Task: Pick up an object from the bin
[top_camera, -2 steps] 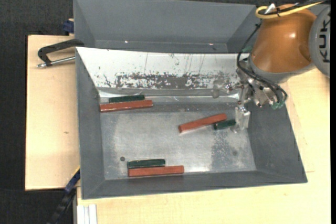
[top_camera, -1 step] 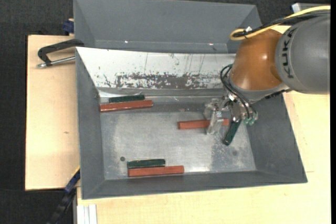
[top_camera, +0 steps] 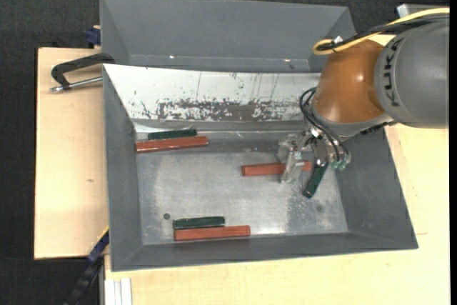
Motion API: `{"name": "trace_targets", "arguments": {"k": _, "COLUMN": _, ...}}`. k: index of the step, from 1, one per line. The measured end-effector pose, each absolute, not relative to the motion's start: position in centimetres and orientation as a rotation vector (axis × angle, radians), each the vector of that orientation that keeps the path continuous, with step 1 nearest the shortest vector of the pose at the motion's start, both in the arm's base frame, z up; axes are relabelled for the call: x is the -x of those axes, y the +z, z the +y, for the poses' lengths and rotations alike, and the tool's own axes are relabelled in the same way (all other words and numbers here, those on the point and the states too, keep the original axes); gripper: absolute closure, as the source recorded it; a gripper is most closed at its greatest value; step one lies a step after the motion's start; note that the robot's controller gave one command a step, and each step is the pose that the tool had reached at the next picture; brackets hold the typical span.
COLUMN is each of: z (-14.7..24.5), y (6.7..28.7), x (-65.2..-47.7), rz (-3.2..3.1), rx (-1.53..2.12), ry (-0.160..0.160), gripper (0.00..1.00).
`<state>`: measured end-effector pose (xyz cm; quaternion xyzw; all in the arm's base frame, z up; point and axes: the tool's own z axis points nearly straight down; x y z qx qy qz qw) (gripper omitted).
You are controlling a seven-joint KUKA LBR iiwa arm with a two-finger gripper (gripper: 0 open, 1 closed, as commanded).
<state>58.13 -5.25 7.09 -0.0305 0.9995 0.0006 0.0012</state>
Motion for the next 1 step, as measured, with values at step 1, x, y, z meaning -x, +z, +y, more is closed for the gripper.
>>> {"name": "trace_targets", "arguments": {"k": 1, "z": -4.58, "y": 20.38, "x": -56.25, "rz": 3.136, "rx": 0.006, "ry": 0.001, "gripper": 1.00}}
